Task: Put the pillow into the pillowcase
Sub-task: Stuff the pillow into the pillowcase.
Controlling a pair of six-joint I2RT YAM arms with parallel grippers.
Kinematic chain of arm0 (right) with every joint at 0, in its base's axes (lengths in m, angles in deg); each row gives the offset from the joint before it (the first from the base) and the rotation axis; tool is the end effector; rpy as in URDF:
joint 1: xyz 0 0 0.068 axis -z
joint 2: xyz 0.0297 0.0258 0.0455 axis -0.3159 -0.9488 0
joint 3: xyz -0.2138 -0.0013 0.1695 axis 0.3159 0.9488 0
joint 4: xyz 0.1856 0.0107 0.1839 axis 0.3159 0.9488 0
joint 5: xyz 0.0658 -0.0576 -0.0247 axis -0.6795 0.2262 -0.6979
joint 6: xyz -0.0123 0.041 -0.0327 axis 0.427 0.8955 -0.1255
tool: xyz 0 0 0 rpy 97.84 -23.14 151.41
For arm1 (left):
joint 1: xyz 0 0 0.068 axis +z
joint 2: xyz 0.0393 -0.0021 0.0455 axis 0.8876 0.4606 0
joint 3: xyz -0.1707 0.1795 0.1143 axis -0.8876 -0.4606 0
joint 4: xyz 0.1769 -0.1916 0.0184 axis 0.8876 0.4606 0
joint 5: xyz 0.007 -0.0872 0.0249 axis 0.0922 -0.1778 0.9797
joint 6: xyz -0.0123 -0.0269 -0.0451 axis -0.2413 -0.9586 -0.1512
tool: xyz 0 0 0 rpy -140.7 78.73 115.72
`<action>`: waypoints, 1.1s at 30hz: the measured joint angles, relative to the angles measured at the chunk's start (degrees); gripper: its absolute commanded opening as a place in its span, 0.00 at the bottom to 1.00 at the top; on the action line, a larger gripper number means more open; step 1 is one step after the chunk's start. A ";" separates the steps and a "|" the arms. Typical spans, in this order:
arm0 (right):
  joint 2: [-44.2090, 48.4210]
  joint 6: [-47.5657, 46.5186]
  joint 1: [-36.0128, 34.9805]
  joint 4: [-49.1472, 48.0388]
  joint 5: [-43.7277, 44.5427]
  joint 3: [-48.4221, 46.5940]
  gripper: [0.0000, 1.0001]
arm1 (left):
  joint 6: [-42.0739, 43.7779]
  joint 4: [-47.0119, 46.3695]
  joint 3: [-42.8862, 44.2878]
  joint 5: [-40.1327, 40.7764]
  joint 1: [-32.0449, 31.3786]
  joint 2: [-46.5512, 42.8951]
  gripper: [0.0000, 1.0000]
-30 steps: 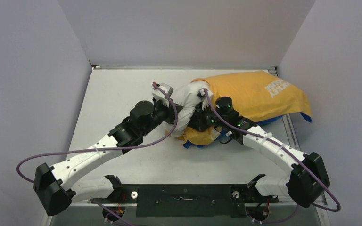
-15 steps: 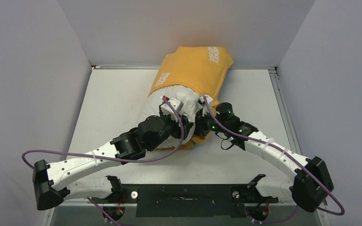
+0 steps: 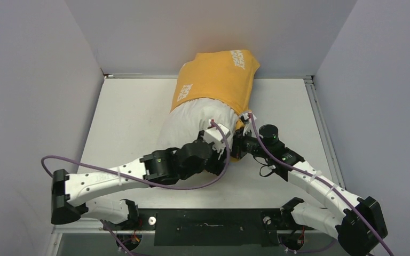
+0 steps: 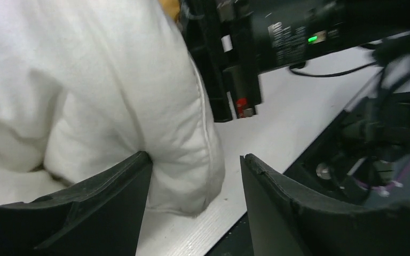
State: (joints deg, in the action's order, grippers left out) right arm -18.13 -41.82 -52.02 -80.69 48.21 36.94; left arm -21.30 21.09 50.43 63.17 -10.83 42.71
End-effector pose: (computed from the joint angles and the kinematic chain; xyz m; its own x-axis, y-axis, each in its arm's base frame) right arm 0.1795 0.1417 0.2655 -0.6466 0.0216 -0.7625 -0.6645 0.4748 0.5770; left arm 0.0889 -0.2515 0.3659 -0.3935 0.1663 -0.9041 0.6949 0.6977 -0.1741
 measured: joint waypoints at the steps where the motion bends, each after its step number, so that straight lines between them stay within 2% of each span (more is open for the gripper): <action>1: 0.00 0.13 0.04 -0.24 -0.15 0.15 0.05 | -1.07 0.61 0.00 1.11 0.00 2.16 0.63; 3: 0.00 0.24 0.04 -0.20 -0.31 0.35 0.05 | -2.67 1.40 0.00 4.22 0.00 6.93 0.60; 7: 0.20 -0.15 0.17 1.14 -0.74 0.50 0.05 | -4.87 3.06 0.94 11.06 0.70 14.14 0.26; 9: 1.05 -1.51 0.31 2.58 -0.92 0.50 0.05 | -4.72 3.19 1.84 11.58 2.45 15.26 0.10; 11: 2.27 -3.10 0.68 3.48 -1.42 0.50 0.05 | -4.31 2.64 2.27 10.67 4.55 14.84 0.00; 16: 7.04 -6.56 0.87 3.82 -5.31 1.07 0.05 | -1.86 -4.42 2.32 4.90 11.37 13.07 0.00; 21: 8.98 -7.74 1.36 1.46 -10.62 1.46 0.05 | 1.68 -14.45 0.90 -4.24 14.88 13.35 0.00; 27: 8.68 -7.08 2.01 0.26 -12.72 1.46 0.05 | 2.14 -29.22 -1.77 -19.47 17.92 21.00 0.00; 33: 8.66 -6.69 3.02 3.48 -12.50 1.27 0.05 | -0.24 -48.68 -7.30 -34.53 21.11 28.04 0.00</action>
State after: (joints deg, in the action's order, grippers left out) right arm -9.47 -48.51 -49.00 -77.22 35.70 38.21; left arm -21.54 -27.58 43.13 28.63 10.28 70.76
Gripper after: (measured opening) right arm 0.063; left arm 0.085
